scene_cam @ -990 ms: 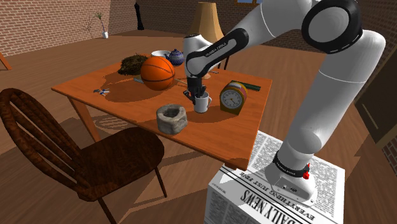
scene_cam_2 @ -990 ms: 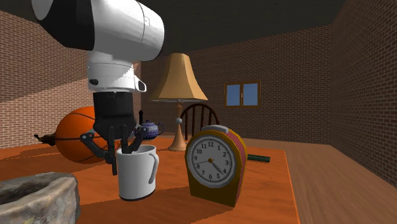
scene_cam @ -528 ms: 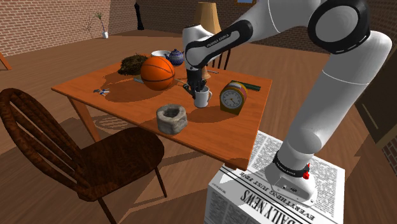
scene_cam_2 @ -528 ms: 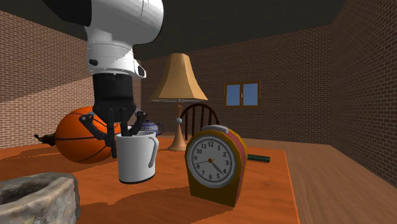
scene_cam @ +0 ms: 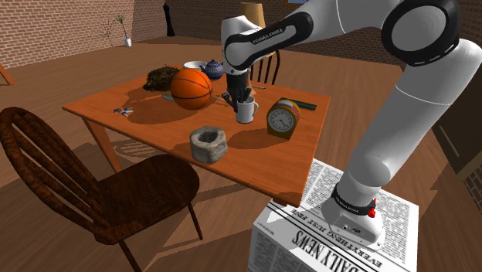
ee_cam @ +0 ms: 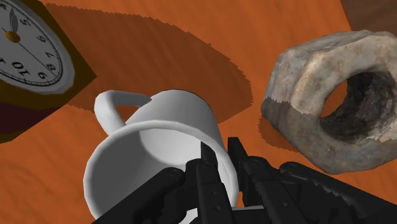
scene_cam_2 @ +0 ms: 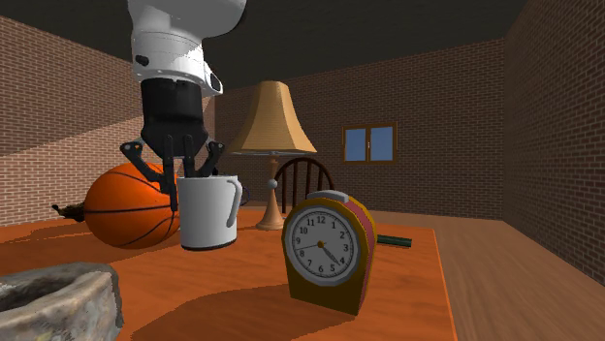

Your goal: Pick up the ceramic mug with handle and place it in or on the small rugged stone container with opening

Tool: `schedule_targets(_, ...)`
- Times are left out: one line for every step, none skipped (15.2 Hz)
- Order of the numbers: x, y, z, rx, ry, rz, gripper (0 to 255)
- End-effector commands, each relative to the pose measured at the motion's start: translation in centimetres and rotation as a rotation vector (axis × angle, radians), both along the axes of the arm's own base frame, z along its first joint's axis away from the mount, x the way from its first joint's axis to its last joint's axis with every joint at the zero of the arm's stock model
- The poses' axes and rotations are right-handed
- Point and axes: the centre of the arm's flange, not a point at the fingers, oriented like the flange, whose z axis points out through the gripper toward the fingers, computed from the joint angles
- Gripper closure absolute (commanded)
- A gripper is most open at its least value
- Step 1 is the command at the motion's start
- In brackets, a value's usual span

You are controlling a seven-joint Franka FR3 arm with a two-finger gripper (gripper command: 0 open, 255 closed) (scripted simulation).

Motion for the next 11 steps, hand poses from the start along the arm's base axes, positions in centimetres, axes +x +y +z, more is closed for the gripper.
schedule_targets(0.1,-0.1,1.1,0.0,0.0,0.0,255)
schedule_targets(0.1,-0.1,1.6,0.0,0.0,0.0,255)
schedule_targets(0.1,-0.1,2.2,0.0,0.0,0.0,255)
schedule_targets(0.1,-0.1,2.7,0.0,0.0,0.0,255)
schedule_targets(0.1,-0.1,3.2,0.0,0.0,0.0,255)
schedule_targets(0.1,-0.1,3.7,0.0,0.0,0.0,255)
schedule_targets(0.1,-0.1,4.3,0.0,0.0,0.0,255)
schedule_targets(0.1,-0.1,4.8,0.0,0.0,0.0,255)
schedule_targets(0.1,-0.1,5.3,0.0,0.0,0.0,255)
schedule_targets(0.1,-0.1,5.8,0.0,0.0,0.0,255)
schedule_targets(0.1,-0.1,6.4,0.0,0.0,0.0,255)
